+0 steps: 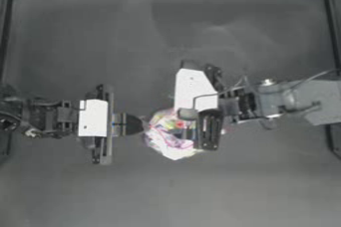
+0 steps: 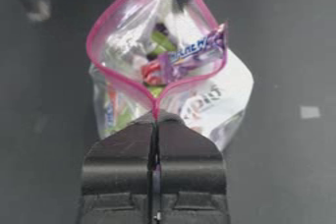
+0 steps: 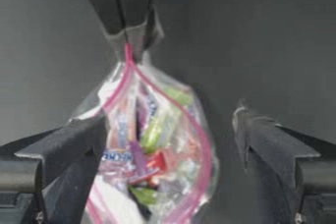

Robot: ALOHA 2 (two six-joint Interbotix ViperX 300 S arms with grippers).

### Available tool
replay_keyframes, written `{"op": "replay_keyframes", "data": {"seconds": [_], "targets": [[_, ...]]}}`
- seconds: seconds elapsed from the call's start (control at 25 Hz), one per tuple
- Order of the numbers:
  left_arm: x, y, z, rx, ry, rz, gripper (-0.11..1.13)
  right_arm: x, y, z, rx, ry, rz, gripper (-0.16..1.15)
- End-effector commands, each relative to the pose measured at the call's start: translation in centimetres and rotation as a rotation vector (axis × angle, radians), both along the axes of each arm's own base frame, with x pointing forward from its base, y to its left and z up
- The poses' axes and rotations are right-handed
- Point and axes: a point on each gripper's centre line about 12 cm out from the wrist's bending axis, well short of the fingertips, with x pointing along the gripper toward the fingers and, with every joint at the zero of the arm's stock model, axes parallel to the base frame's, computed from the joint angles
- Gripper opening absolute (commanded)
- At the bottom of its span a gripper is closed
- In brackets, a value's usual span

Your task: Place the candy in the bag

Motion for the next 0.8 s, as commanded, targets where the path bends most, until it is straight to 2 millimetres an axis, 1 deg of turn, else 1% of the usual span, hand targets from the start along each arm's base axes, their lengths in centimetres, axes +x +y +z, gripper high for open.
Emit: {"op": "replay_keyframes", "data": {"seconds": [0.04,0.16,0.4,0.8], "targets": [[-0.1,-0.1,2.9,0.001,-0.09,-0.004,0.12,-0.9,-0.1,2.8,-0.004,-0.075,-0.004,1.01],[-0.2,0.1,3.3,0.003,-0.102,0.0,0.12,-1.4,0.0,3.4,0.0,-0.102,-0.001,1.01],[-0.5,0.3,3.4,0.006,-0.108,0.005,0.12,-2.0,0.1,4.0,-0.003,-0.125,0.005,1.01],[-1.0,0.4,4.3,0.006,-0.136,0.01,0.12,-2.6,0.1,4.5,-0.004,-0.142,0.007,1.01]]}}
